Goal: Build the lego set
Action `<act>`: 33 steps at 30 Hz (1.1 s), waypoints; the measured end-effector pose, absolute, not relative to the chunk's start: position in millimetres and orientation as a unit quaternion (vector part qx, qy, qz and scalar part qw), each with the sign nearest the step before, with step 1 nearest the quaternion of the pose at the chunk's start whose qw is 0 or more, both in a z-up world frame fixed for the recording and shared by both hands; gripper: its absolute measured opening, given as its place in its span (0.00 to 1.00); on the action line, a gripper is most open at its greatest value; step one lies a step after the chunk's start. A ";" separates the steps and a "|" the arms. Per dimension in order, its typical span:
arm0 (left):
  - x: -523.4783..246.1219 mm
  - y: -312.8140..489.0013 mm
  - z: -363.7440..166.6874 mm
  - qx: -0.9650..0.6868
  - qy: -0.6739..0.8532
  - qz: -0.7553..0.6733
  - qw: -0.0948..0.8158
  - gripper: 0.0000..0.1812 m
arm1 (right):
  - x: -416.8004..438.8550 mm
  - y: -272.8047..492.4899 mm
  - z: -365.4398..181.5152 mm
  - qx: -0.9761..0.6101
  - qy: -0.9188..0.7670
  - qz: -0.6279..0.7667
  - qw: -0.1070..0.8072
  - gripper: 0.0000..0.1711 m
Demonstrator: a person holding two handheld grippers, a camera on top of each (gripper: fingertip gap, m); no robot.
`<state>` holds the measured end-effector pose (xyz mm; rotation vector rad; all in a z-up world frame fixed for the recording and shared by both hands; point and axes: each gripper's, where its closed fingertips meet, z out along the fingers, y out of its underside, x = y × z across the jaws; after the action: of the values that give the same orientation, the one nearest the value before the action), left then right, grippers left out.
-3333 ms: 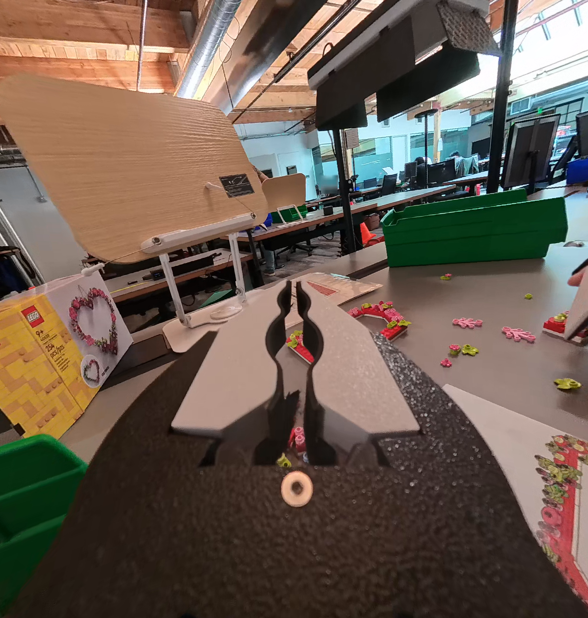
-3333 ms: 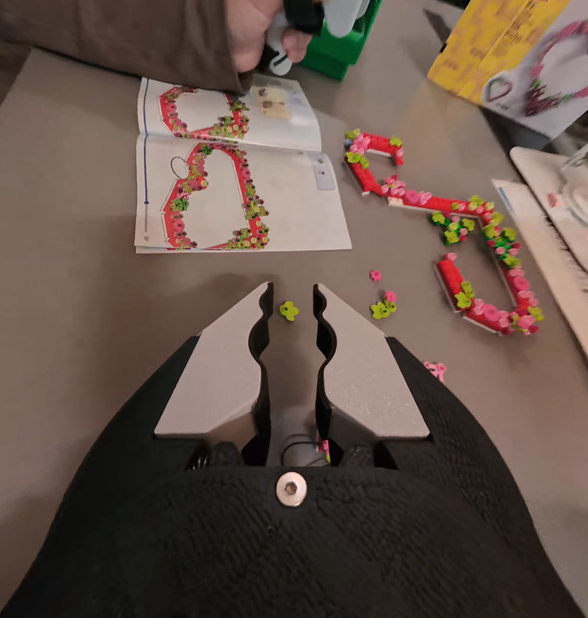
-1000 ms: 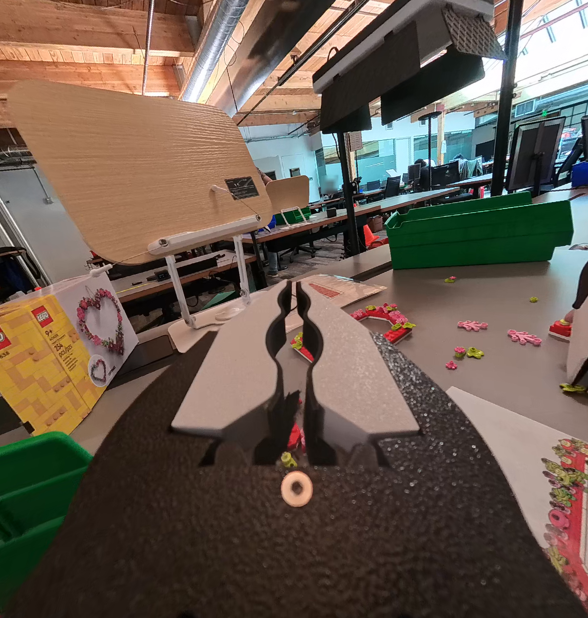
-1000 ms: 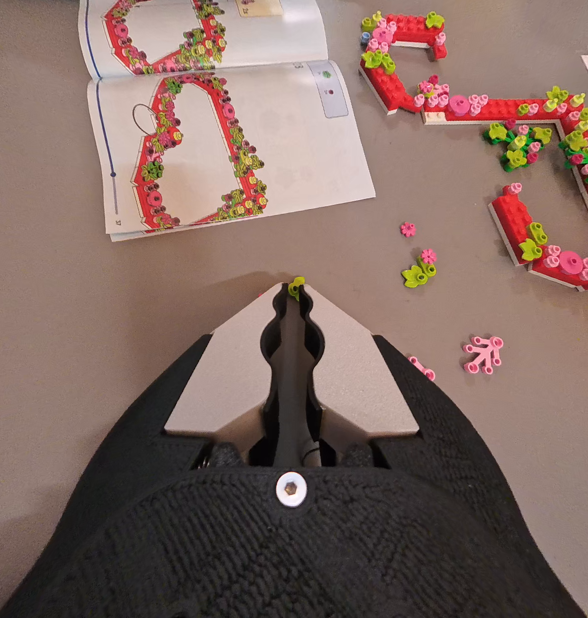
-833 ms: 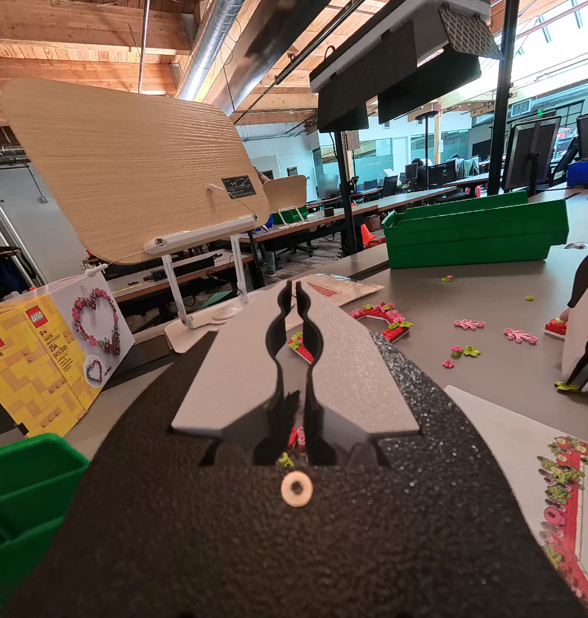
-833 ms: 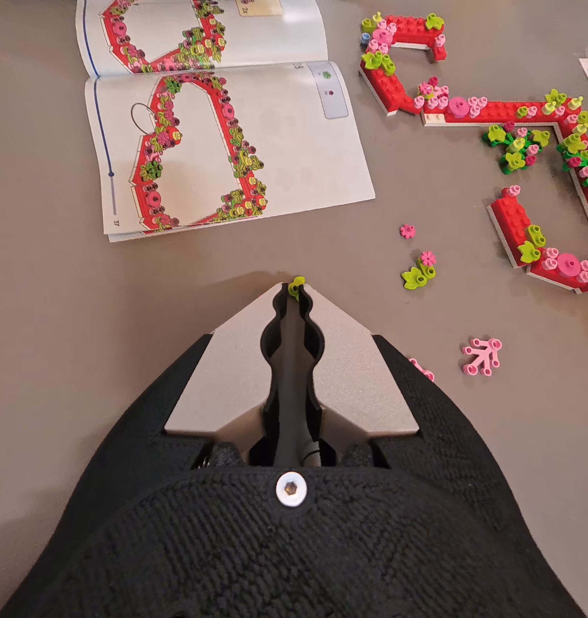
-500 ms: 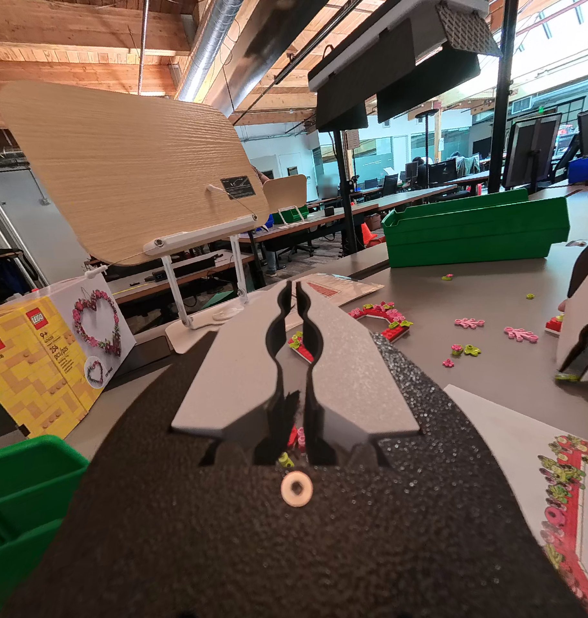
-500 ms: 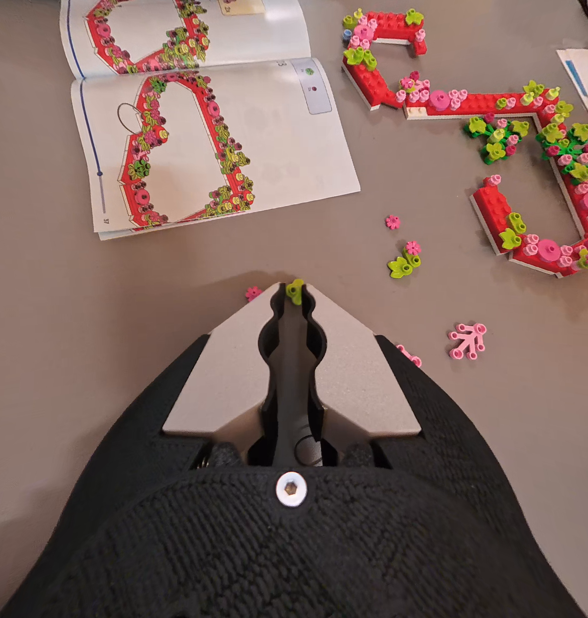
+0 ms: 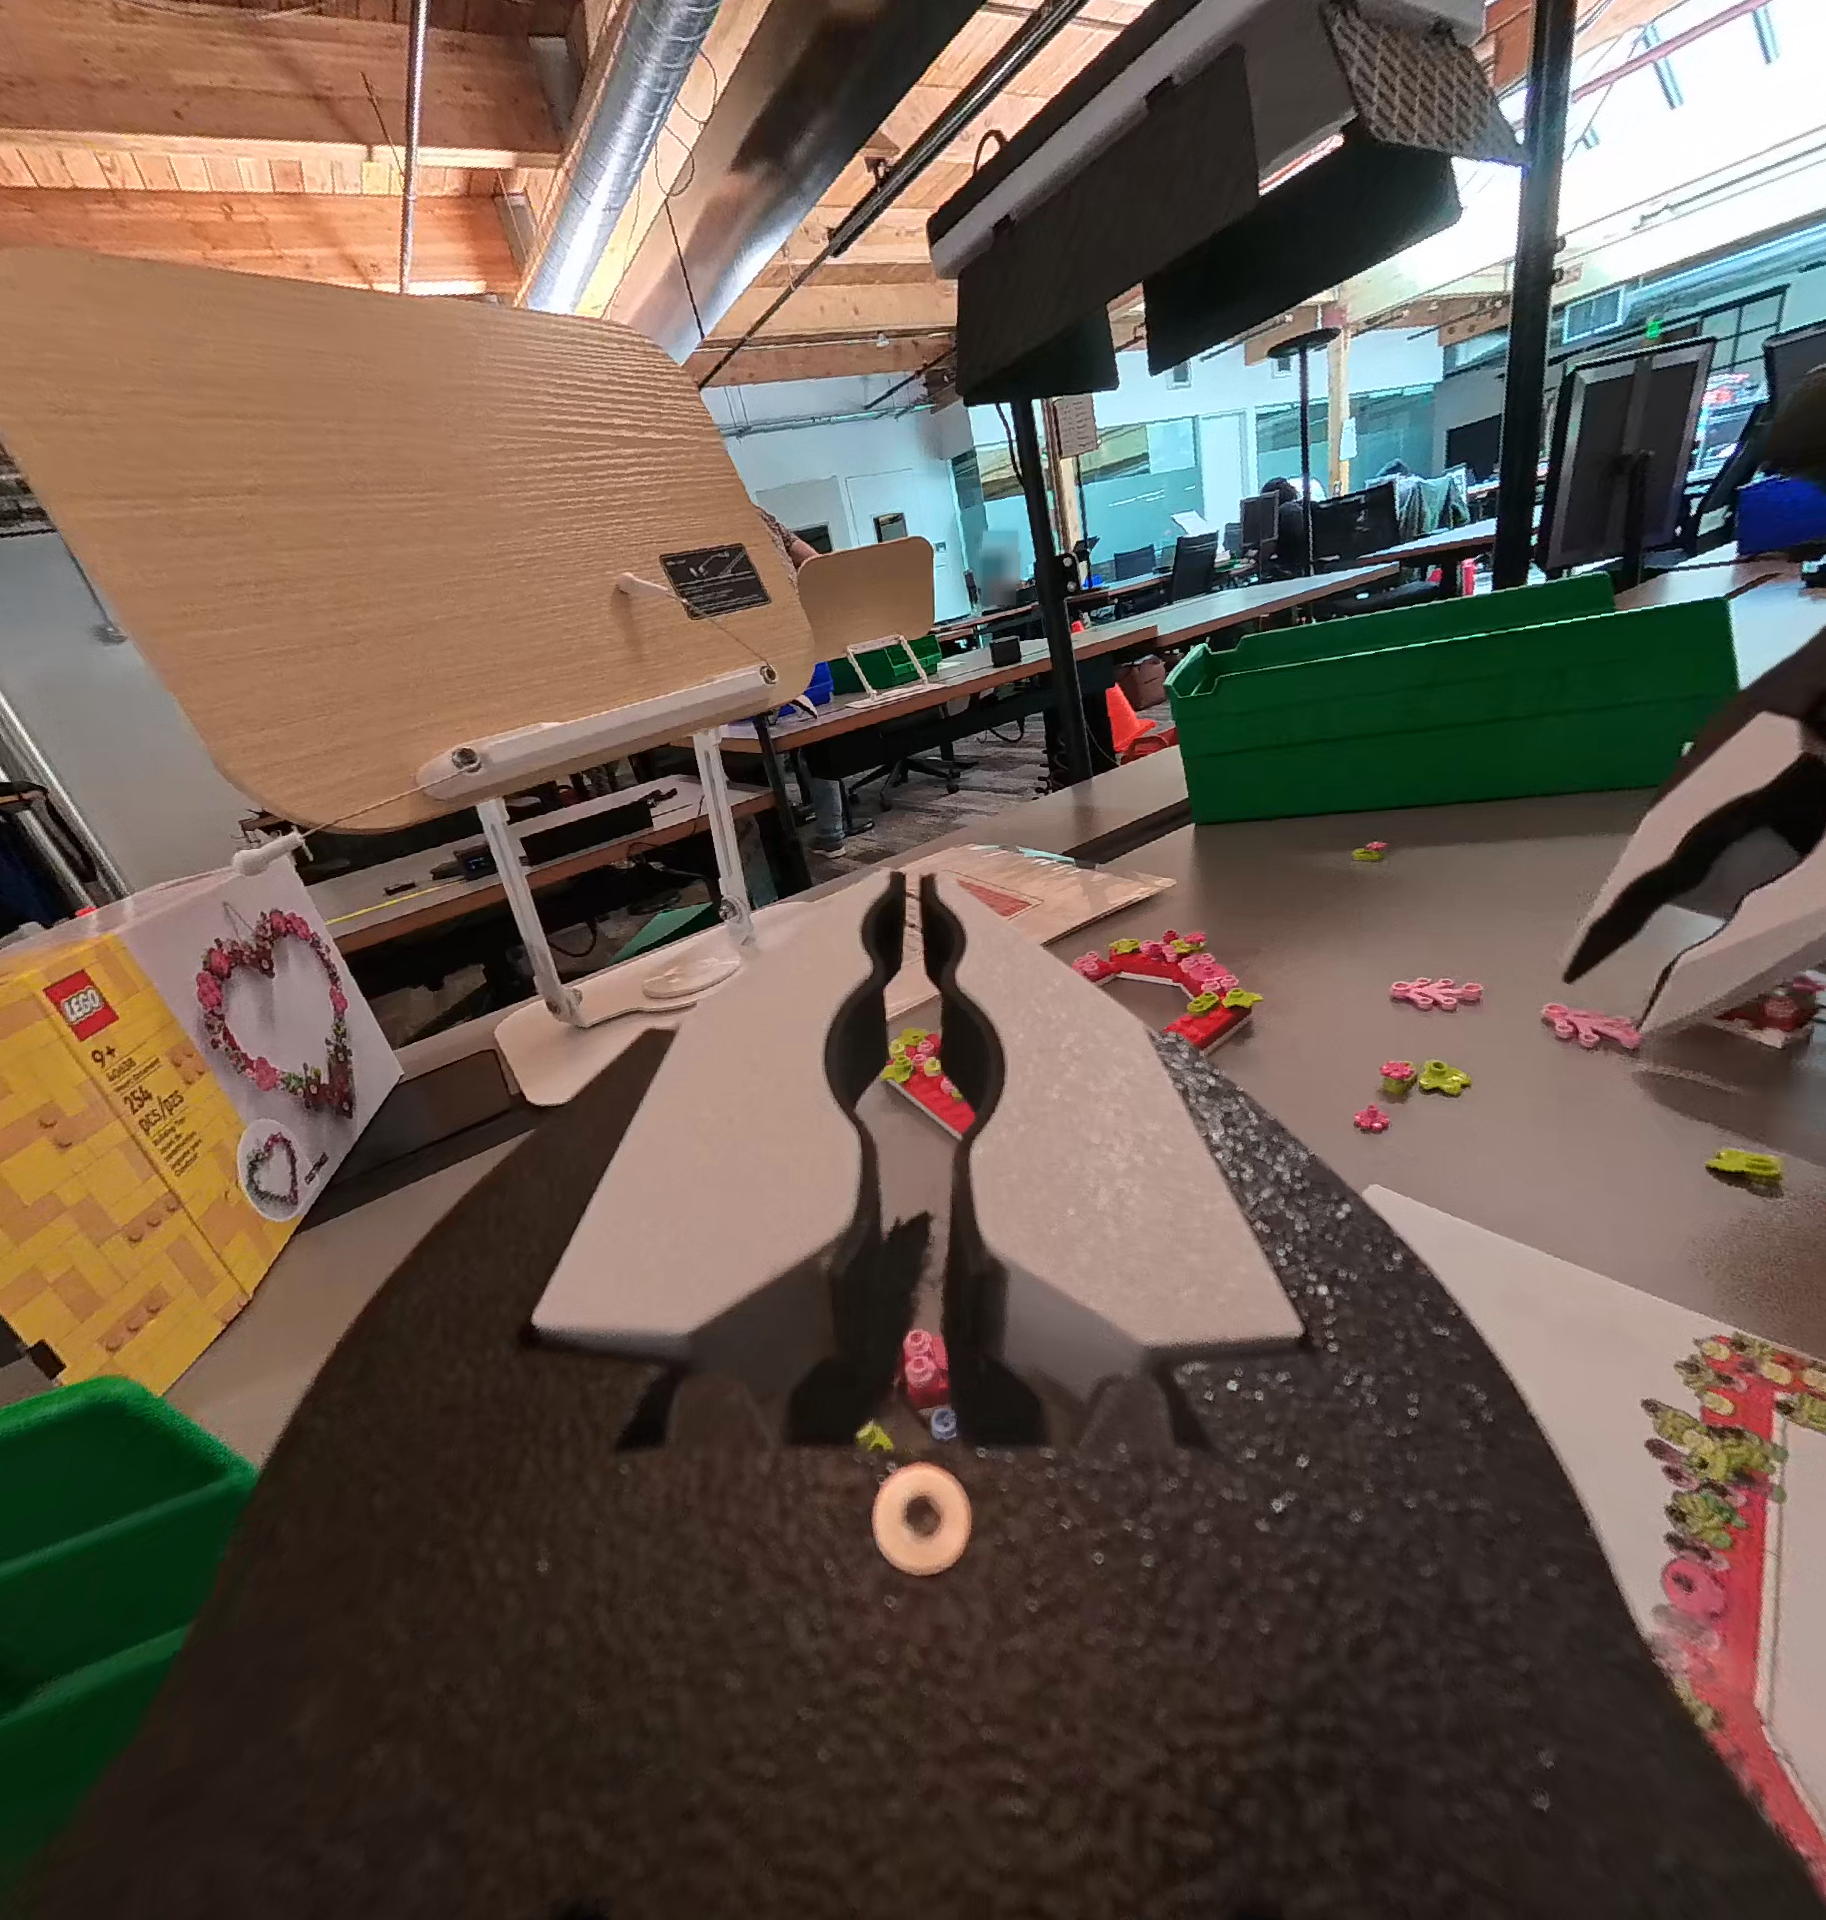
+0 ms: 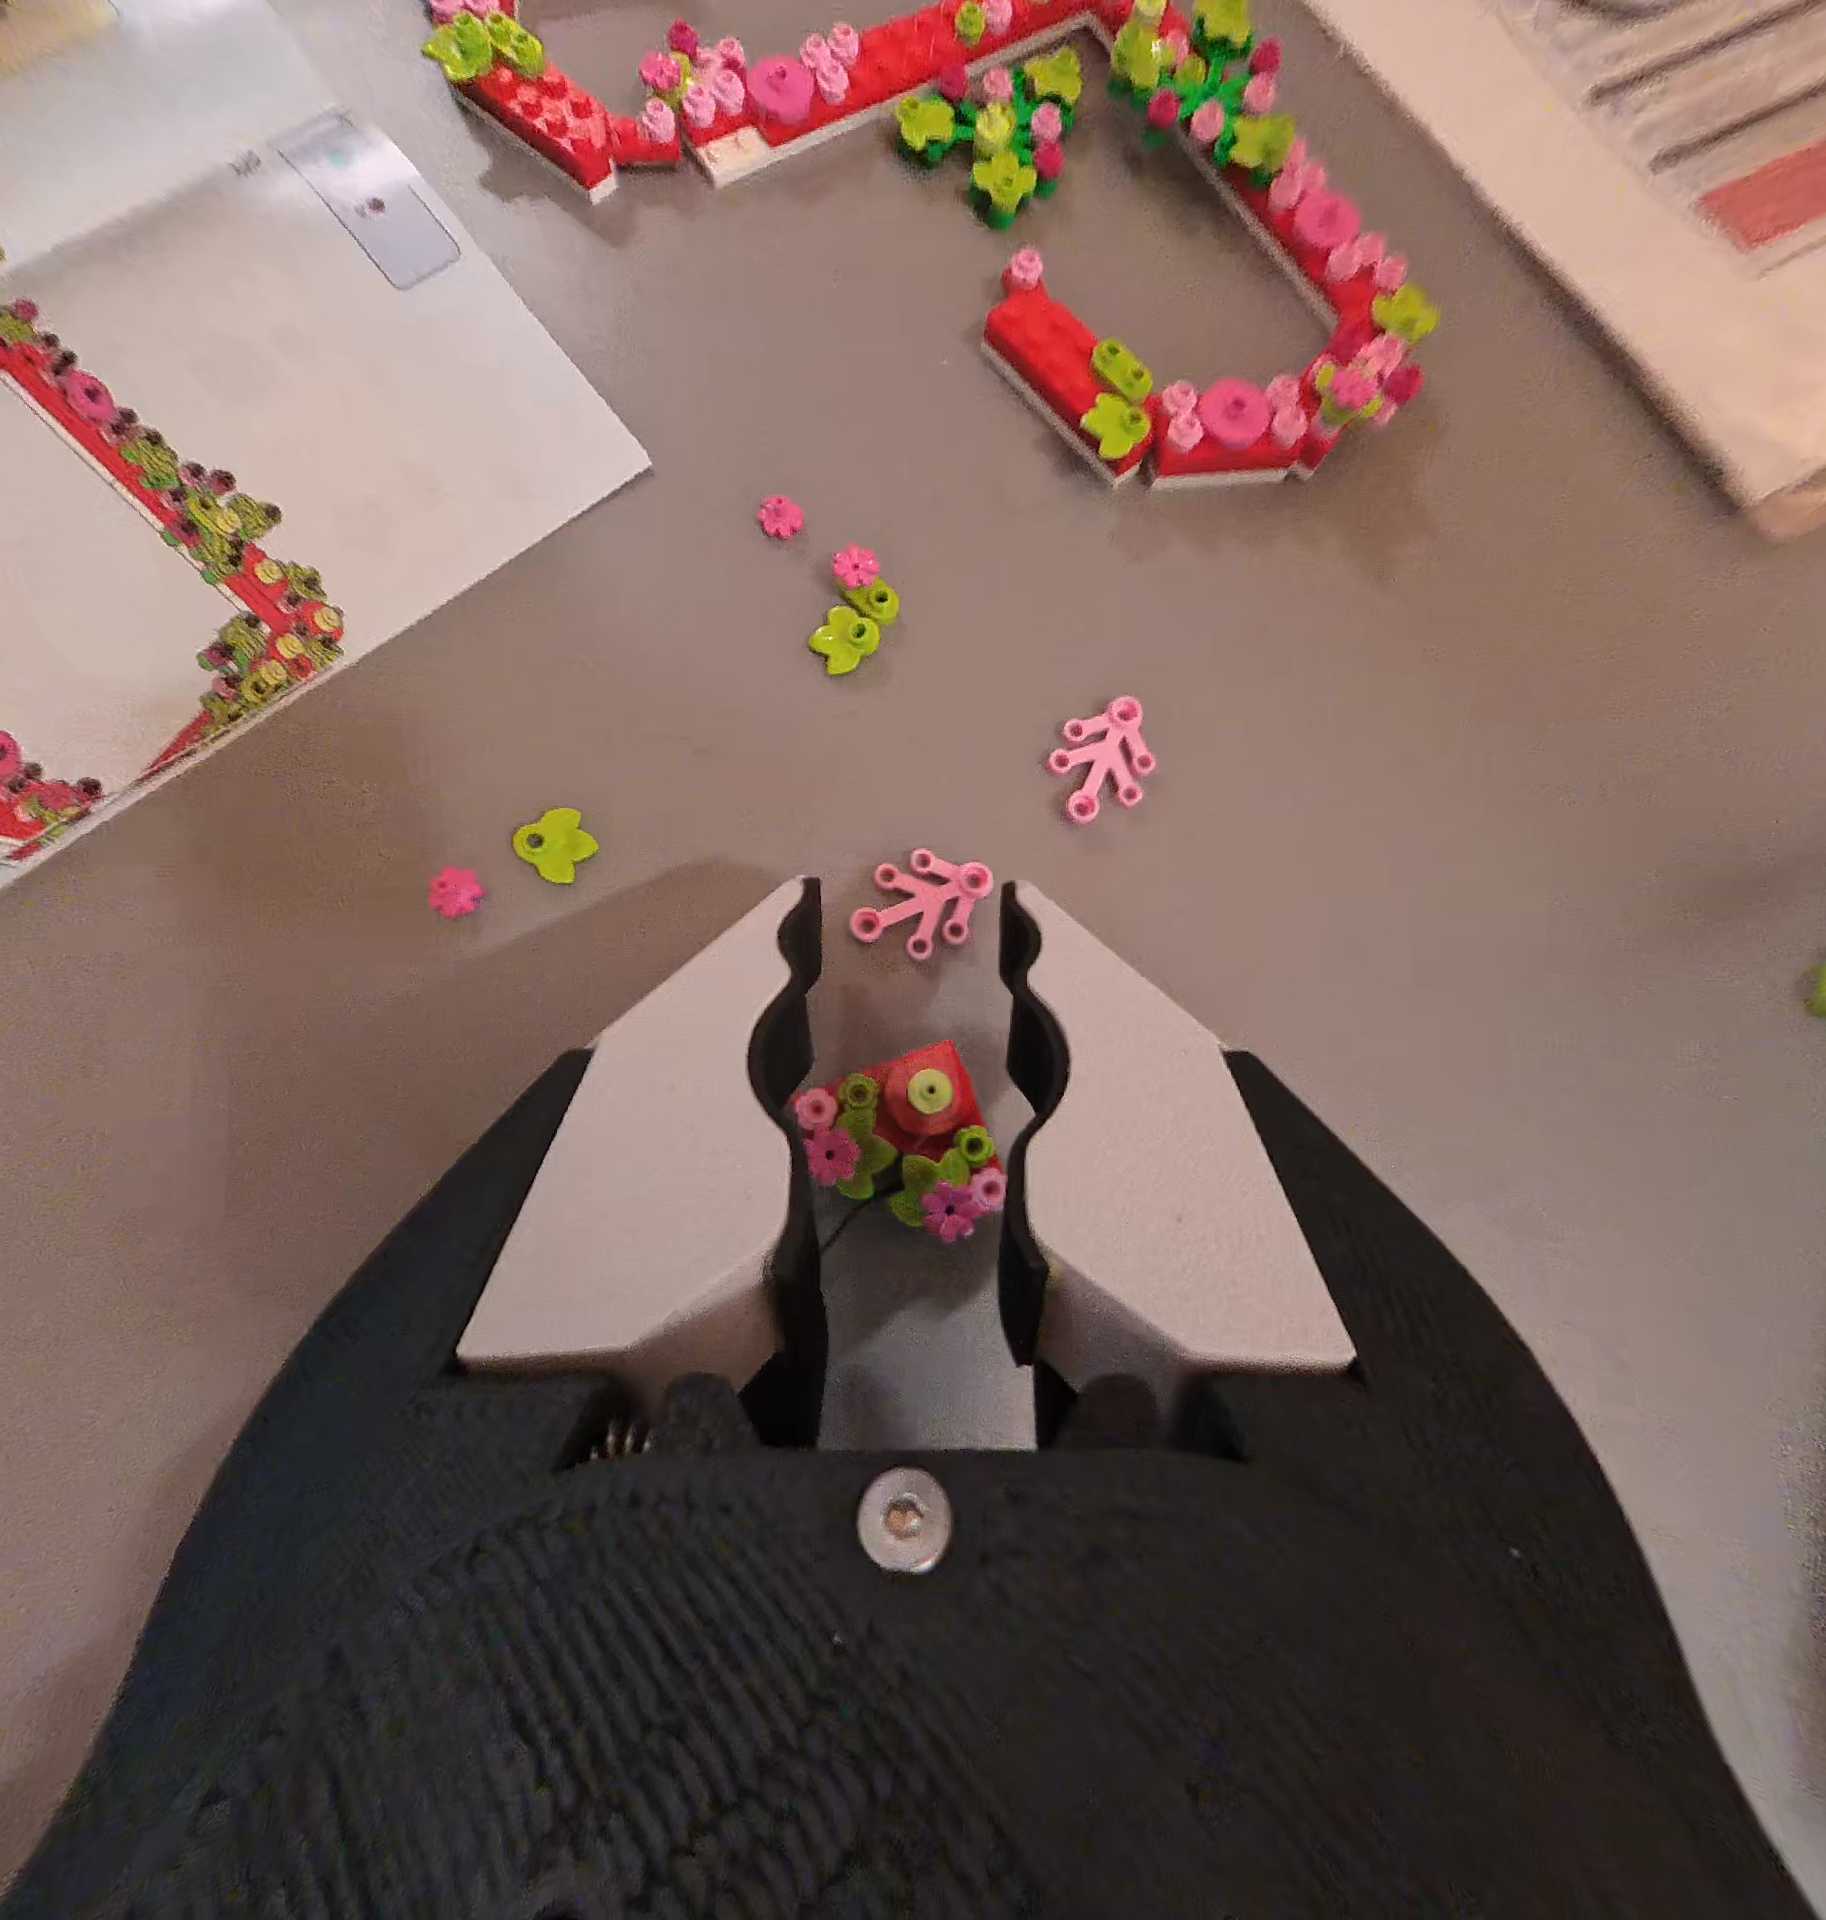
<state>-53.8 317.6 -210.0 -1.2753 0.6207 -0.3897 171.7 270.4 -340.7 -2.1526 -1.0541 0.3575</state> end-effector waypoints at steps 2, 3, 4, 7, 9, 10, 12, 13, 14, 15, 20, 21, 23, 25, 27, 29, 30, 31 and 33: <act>-50.9 315.8 -210.4 -0.580 0.291 -0.174 0.741 0.00 | 174.2 271.4 -348.9 -0.844 -0.397 0.133 0.336 0.18; -49.4 314.6 -210.2 -0.578 0.295 -0.171 0.741 0.00 | 174.6 271.4 -351.6 -0.847 -0.394 0.132 0.331 0.17; -47.5 313.1 -209.9 -0.576 0.300 -0.168 0.742 0.00 | 173.1 272.2 -350.5 -0.848 -0.387 0.137 0.334 0.17; -39.6 306.6 -208.7 -0.567 0.318 -0.166 0.741 0.00 | 172.4 273.0 -351.5 -0.851 -0.384 0.134 0.333 0.13; -29.8 299.0 -208.9 -0.560 0.337 -0.176 0.736 0.01 | 170.9 272.2 -351.5 -0.849 -0.388 0.135 0.332 0.13; -23.7 294.5 -209.8 -0.557 0.347 -0.185 0.731 0.02 | 169.8 272.4 -350.7 -0.846 -0.392 0.135 0.335 0.12; -6.6 281.6 -213.6 -0.550 0.376 -0.215 0.714 0.04 | 162.8 273.2 -342.9 -0.831 -0.401 0.143 0.358 0.12; 2.5 274.4 -216.2 -0.546 0.393 -0.230 0.703 0.05 | 157.0 272.9 -335.7 -0.820 -0.405 0.152 0.375 0.12; 10.9 267.1 -218.7 -0.541 0.410 -0.241 0.693 0.05 | 148.9 271.9 -325.7 -0.802 -0.413 0.165 0.399 0.12; 19.7 258.8 -221.7 -0.538 0.428 -0.256 0.680 0.06 | 141.3 270.8 -314.5 -0.785 -0.416 0.177 0.424 0.12; 56.7 227.5 -239.5 -0.592 0.411 -0.445 0.532 0.15 | 108.2 256.3 -268.2 -0.669 -0.487 0.139 0.544 0.12; 59.5 226.4 -243.0 -0.601 0.400 -0.466 0.512 0.16 | 102.4 252.2 -263.0 -0.644 -0.507 0.111 0.562 0.12; 63.7 223.3 -246.9 -0.607 0.381 -0.502 0.484 0.17 | 91.2 244.4 -256.7 -0.602 -0.542 0.057 0.584 0.12; 65.8 224.0 -251.1 -0.619 0.367 -0.517 0.464 0.17 | 80.0 236.8 -252.8 -0.564 -0.569 0.011 0.599 0.12; 65.8 224.8 -252.6 -0.624 0.360 -0.521 0.457 0.15 | 70.0 229.3 -251.8 -0.530 -0.593 -0.028 0.605 0.12; 66.8 221.2 -252.3 -0.621 0.364 -0.531 0.447 0.15 | 63.9 225.2 -251.9 -0.503 -0.611 -0.070 0.607 0.12; 67.3 220.3 -252.3 -0.621 0.363 -0.535 0.443 0.14 | 61.4 223.3 -251.5 -0.492 -0.616 -0.085 0.610 0.12; 67.6 219.5 -253.1 -0.621 0.365 -0.536 0.439 0.11 | 59.4 221.6 -251.2 -0.483 -0.620 -0.095 0.611 0.12; 68.4 218.8 -255.2 -0.622 0.372 -0.532 0.438 0.10 | 56.5 218.8 -250.9 -0.470 -0.627 -0.107 0.612 0.12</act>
<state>68.4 218.8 -255.2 -1.5469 0.9241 -1.3223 56.5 218.8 -250.9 -1.0849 -1.4460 -0.2467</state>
